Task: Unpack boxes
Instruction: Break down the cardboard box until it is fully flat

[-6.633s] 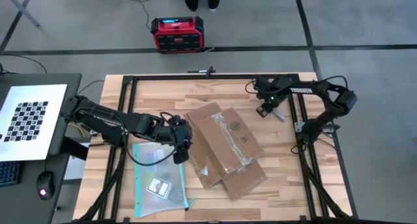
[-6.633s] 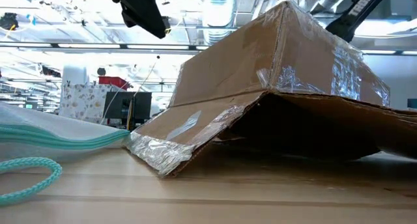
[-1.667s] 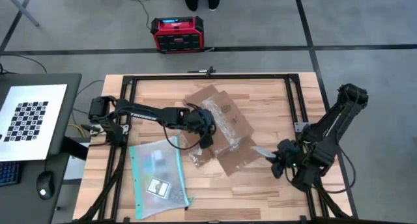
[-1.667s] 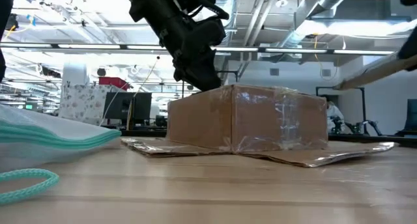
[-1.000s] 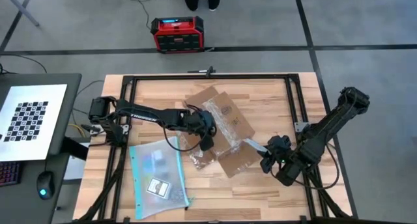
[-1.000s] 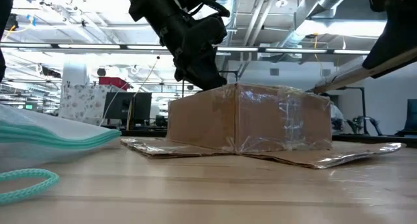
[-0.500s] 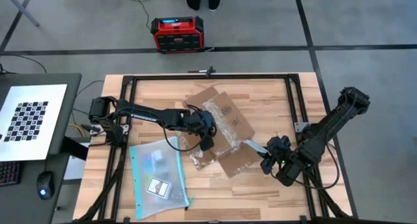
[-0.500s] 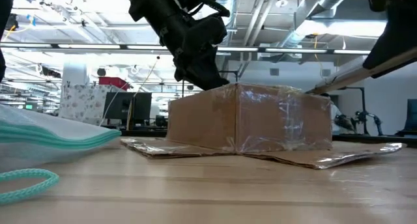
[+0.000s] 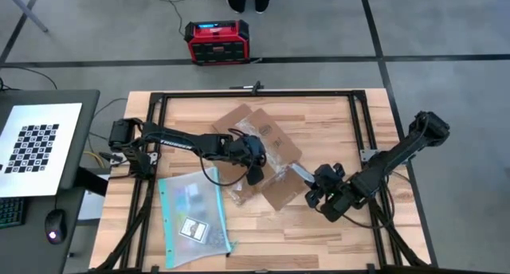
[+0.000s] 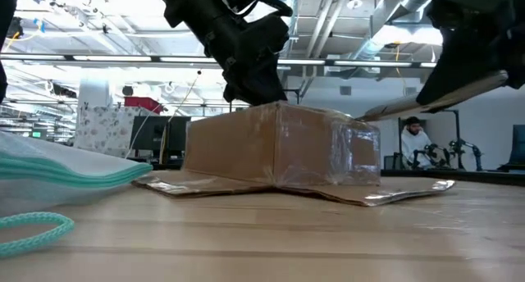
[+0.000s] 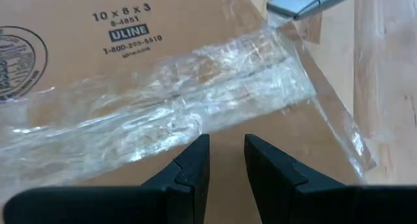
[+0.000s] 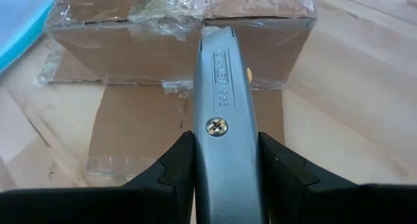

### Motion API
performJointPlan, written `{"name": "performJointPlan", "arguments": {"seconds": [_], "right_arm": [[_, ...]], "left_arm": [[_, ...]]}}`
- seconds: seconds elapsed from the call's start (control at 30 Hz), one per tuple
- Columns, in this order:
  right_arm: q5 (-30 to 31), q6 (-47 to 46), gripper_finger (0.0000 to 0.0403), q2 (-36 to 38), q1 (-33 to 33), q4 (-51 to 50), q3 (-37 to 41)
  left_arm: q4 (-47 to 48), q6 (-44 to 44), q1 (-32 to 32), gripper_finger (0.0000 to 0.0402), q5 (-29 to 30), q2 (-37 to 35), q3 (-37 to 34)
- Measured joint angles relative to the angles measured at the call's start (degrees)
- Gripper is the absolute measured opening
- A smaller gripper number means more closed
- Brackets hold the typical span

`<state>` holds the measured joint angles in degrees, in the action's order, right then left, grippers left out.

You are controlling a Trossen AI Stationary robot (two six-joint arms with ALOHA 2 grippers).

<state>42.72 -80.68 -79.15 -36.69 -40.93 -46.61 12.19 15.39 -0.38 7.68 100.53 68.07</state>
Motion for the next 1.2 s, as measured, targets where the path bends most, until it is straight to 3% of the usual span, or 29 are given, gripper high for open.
{"name": "performJointPlan", "arguments": {"seconds": [0.4, 1.2], "right_arm": [[-0.1, 4.5, 0.0119, 0.4, 4.3, -0.4, 0.0], [-0.3, 6.1, 0.0119, 1.6, 5.3, 0.0, 0.0]], "left_arm": [[1.0, -0.7, -0.7, 0.0082, -1.6, 0.0, 0.0], [2.4, -1.2, -1.2, 0.0082, -1.6, -0.1, 0.1]]}}
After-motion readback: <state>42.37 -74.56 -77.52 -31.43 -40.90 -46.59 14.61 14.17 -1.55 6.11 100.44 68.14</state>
